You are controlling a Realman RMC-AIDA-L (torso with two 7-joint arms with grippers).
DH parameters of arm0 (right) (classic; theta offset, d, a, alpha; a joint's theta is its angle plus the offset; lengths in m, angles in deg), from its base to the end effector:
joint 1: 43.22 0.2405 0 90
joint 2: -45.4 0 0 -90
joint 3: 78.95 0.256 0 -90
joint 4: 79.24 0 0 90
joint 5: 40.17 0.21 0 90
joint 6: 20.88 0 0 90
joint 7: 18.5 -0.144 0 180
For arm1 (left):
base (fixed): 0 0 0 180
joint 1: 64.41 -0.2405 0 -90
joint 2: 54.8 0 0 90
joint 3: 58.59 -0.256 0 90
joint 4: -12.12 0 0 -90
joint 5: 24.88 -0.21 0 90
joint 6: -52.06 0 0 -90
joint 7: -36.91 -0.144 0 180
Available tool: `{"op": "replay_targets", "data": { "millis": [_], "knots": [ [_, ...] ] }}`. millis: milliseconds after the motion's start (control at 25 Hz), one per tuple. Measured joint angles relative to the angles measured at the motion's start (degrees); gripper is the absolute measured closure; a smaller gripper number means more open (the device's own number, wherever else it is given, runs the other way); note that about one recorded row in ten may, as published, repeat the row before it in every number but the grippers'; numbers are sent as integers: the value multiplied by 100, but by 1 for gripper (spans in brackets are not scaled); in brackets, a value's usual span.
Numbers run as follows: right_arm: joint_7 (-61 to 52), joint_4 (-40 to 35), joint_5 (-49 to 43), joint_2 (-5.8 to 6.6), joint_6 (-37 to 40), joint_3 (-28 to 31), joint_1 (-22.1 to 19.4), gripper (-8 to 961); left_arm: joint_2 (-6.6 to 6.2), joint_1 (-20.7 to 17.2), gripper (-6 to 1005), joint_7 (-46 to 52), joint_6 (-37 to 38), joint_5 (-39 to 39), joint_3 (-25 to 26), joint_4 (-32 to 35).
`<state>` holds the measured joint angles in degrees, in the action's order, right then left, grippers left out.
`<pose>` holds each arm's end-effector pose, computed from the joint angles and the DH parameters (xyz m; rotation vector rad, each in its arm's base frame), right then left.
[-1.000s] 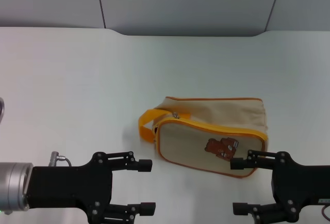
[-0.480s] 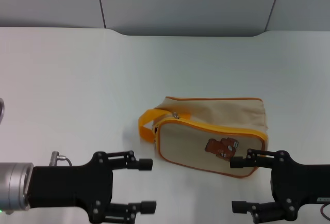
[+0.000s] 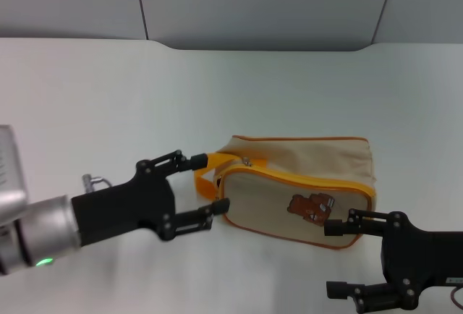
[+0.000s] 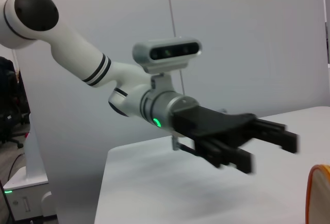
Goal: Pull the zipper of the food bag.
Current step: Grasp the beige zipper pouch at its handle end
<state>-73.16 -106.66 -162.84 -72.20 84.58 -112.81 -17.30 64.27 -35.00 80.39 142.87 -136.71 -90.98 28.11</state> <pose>0.2847 0.2540 -0.0131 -2.9235 0.2818 0.8814 -0.2732 0.2871 -0.0465 -2.6498 -0.2424 -0.9035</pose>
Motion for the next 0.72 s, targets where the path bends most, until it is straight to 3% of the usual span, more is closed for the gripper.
{"op": "replay_targets", "data": {
  "millis": [40,240,720],
  "knots": [
    [0,0,0,0,0,1,-5,122,4,177,243,-112,-500,63,-2,-227],
    [0,0,2,0,1,3,-23,123,11,499,250,-129,-1342,40,-57,-565],
    [0,0,19,0,1,3,-35,122,11,565,265,-246,-1328,21,-206,-595]
  ]
}}
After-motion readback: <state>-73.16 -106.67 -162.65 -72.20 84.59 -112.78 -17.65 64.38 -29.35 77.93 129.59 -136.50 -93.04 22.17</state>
